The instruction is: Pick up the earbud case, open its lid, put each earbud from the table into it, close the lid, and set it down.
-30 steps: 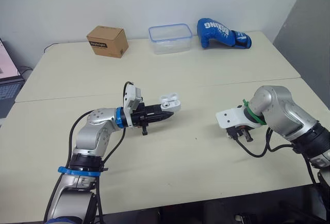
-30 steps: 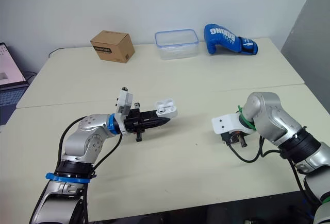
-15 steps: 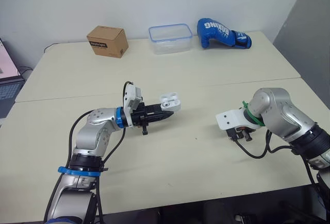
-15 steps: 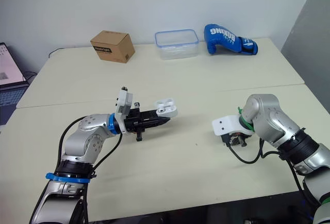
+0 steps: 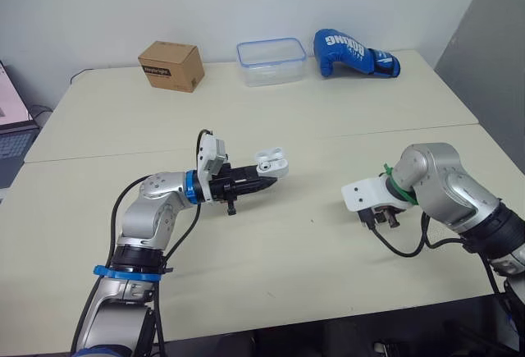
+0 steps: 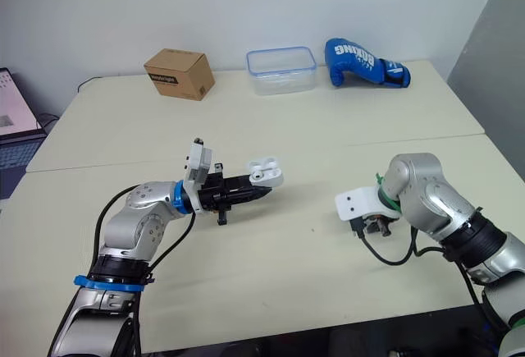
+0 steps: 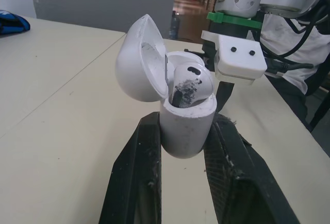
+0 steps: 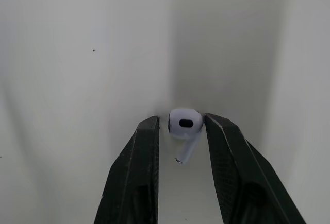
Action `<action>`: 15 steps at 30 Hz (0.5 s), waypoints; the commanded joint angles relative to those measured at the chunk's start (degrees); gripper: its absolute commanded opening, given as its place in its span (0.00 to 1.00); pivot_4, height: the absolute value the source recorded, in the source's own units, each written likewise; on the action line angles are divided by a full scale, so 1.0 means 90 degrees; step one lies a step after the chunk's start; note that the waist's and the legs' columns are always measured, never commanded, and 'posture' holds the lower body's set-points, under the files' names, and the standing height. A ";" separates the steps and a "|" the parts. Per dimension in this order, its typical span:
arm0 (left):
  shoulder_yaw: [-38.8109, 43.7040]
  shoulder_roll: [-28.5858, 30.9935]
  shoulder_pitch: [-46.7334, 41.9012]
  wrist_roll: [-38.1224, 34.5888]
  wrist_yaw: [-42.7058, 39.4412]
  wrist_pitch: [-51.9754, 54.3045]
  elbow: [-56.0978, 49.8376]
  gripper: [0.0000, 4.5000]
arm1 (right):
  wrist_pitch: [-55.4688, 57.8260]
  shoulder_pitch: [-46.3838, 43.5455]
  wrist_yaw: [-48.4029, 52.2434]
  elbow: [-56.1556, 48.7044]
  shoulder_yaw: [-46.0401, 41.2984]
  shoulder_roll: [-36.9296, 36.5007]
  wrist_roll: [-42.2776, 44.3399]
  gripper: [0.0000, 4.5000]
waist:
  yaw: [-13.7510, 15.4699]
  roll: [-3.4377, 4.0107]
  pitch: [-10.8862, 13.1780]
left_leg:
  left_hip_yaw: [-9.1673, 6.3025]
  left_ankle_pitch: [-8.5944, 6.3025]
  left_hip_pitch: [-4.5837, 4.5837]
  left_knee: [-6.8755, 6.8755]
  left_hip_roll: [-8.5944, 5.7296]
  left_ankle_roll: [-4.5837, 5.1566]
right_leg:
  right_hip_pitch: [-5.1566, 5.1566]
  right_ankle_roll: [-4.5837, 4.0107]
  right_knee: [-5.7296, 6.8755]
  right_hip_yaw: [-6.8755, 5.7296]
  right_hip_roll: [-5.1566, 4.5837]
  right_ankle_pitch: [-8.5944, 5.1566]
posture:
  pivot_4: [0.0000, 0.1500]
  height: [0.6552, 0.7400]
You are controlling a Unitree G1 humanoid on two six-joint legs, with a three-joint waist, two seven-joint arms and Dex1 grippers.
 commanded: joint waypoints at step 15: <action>0.0015 -0.0002 -0.0122 -0.0049 -0.0014 -0.0132 -0.0088 0.17 | 0.0200 0.0161 0.0260 -0.0372 0.0061 -0.0005 -0.0341 0.31 | 0.0013 0.0000 0.0000 | 0.0000 0.0000 0.0000 0.0001 0.0000 0.0000 | 0.0001 0.0000 -0.0001 0.0000 0.0000 0.0000 | 1.00 0.89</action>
